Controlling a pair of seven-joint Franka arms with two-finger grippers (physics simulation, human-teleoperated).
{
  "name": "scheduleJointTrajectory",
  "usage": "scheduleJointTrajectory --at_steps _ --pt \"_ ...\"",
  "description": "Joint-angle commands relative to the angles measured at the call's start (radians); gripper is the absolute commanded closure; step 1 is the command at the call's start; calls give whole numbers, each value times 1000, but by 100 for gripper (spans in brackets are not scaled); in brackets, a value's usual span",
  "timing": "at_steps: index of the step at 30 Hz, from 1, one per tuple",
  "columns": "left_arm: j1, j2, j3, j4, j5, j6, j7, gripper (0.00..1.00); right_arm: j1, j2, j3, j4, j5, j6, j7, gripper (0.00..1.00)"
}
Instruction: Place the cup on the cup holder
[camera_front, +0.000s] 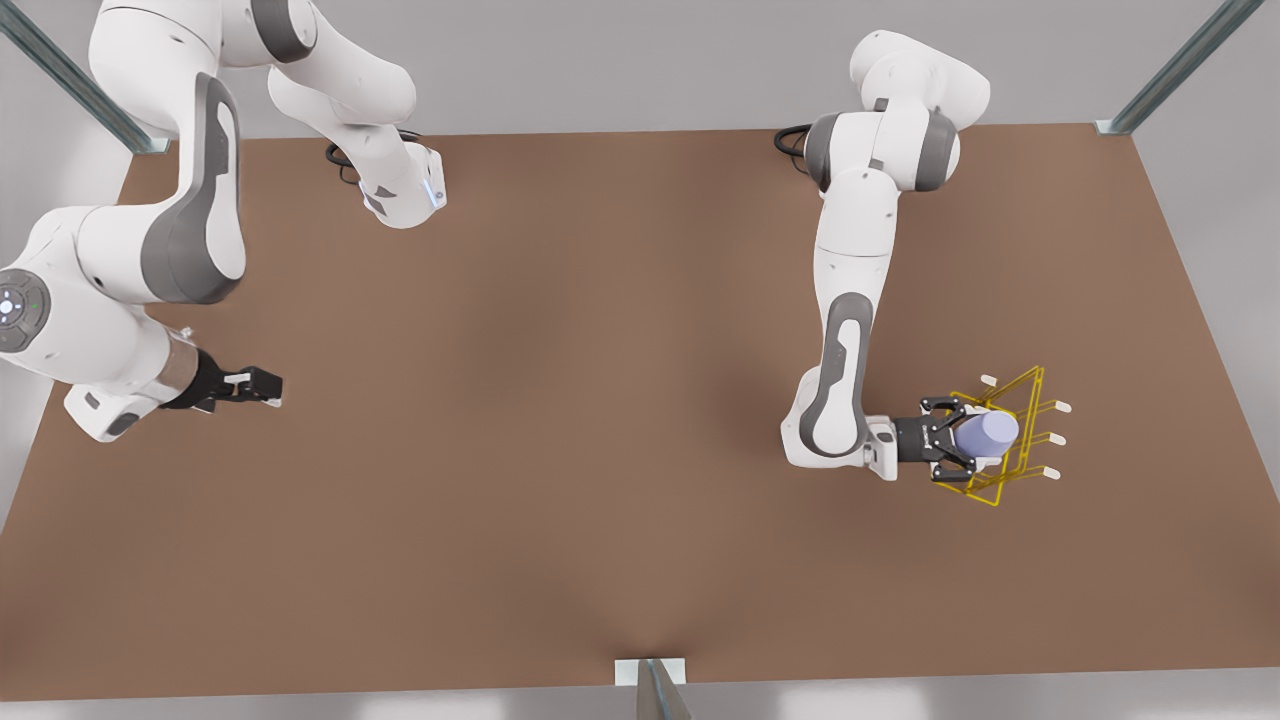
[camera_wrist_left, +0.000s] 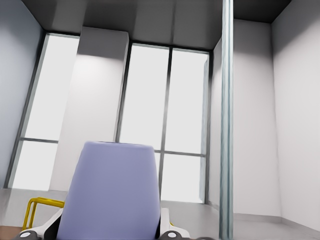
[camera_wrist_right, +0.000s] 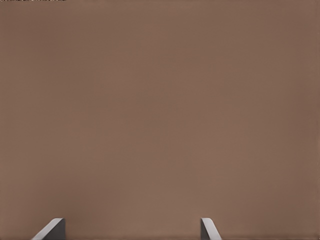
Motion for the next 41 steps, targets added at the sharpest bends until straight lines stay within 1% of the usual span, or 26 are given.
scheduleJointTrajectory --at_steps 1,4,5,6,13,14,15,17,18,19,20,21,22,23,24,25,26,27,28,29,30,33,35,38,41 --pt "0 -1 1 -1 3 -2 -23 25 -6 -1 1 0 6 -9 -2 0" --pt "0 -1 1 -1 3 -2 -23 24 -2 3 7 14 3 -29 0 0" --pt "2 -1 1 -1 3 0 -23 20 -3 2 7 14 2 -30 -2 0" --pt "2 -1 1 -1 3 0 -23 0 -2 2 7 14 3 -32 -2 0" --pt "-18 -9 1 -3 0 -17 -21 0 -2 3 7 14 4 -30 -2 0" --pt "-38 -45 1 -10 -8 -23 -11 0 -2 3 7 14 4 -30 -2 0" --pt "-75 -122 -2 -18 -37 -34 43 0 -2 5 7 14 4 -30 -2 0" --pt "-157 -323 -10 -10 -168 -89 251 0 -5 6 7 14 4 -30 -2 0" --pt "-182 -484 -22 10 -314 -101 476 0 -3 5 7 14 1 -30 0 0" --pt "-173 -583 -47 132 -595 -106 877 0 -6 6 7 14 -2 -32 -2 0" --pt "-168 -580 -39 209 -737 -132 1097 0 -6 5 3 14 -4 -32 -2 0" --pt "-87 -587 -42 321 -983 -128 1404 0 -14 2 0 14 -1 -32 -2 0" --pt "-44 -589 -41 367 -1090 -127 1591 0 -14 0 0 14 -1 -32 -2 0" --pt "37 -604 -39 382 -1240 -135 1911 0 -11 2 0 14 3 -31 0 0" --pt "114 -647 -44 369 -1336 -134 2178 0 -9 0 7 14 4 -30 -2 0" --pt "273 -655 -129 370 -1400 -124 2466 0 5 -1 10 14 4 -30 -2 0" --pt "502 -690 -421 335 -1356 -83 2514 0 6 -1 12 14 1 -26 -2 0" --pt "510 -845 -435 101 -1235 32 2563 0 5 0 10 16 -1 -12 -2 0" --pt "533 -912 -436 6 -1233 78 2556 0 6 2 10 16 -1 -7 -2 0" --pt "533 -889 -432 40 -1229 72 2441 0 8 2 12 16 1 2 -2 0" --pt "528 -848 -432 65 -1229 77 2439 0 8 6 18 16 1 14 -2 0" --pt "533 -802 -429 100 -1224 80 2439 0 8 12 24 14 3 43 -2 0" --pt "530 -800 -429 106 -1226 77 2433 0 8 23 32 14 4 62 0 0" --pt "522 -799 -429 108 -1226 72 2428 0 6 -3 33 16 -5 48 3 0" --pt "520 -796 -430 108 -1227 70 2430 0 -6 23 24 60 -7 120 4 0"
